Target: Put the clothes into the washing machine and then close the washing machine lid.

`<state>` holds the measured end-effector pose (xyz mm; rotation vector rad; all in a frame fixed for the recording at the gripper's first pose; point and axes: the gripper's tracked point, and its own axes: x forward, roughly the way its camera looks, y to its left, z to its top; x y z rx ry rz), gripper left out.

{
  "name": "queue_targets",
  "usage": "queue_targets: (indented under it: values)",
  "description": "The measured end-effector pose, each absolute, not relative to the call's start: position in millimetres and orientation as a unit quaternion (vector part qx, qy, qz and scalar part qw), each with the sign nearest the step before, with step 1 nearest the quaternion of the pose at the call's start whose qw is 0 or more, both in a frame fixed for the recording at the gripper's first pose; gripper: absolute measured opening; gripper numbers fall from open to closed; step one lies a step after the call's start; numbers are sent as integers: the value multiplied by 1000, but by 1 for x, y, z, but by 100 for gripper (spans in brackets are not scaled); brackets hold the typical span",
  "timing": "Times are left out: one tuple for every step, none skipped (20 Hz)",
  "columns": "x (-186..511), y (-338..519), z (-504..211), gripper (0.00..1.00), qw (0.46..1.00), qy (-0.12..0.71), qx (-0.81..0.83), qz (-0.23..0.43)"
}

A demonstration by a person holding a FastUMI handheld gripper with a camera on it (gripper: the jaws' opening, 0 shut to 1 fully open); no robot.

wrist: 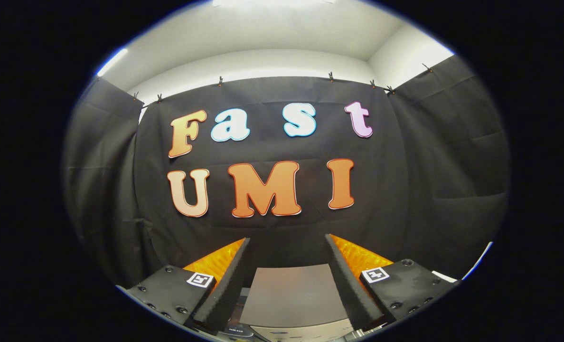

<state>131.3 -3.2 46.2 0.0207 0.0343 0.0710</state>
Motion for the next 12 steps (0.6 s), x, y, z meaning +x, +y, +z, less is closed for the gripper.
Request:
queue_targets:
  values:
    - [131, -5, 47, 98, 999, 15, 13, 36]
    - [130, -6, 49, 98, 999, 14, 16, 37]
    - [129, -6, 49, 98, 999, 14, 17, 37]
    - [129, -8, 51, 98, 999, 12, 17, 35]
    - [128, -7, 51, 98, 999, 11, 16, 36]
    - [127, -6, 53, 98, 999, 10, 15, 36]
    - [128, -6, 54, 98, 999, 10, 17, 36]
    - [128, -6, 53, 98, 999, 13, 13, 36]
    - [129, -7, 53, 98, 999, 13, 9, 33]
    - [130, -6, 54, 98, 999, 14, 6, 30]
    - [132, -6, 54, 98, 999, 15, 4, 28]
    - [131, -7, 54, 98, 1000, 15, 4, 24]
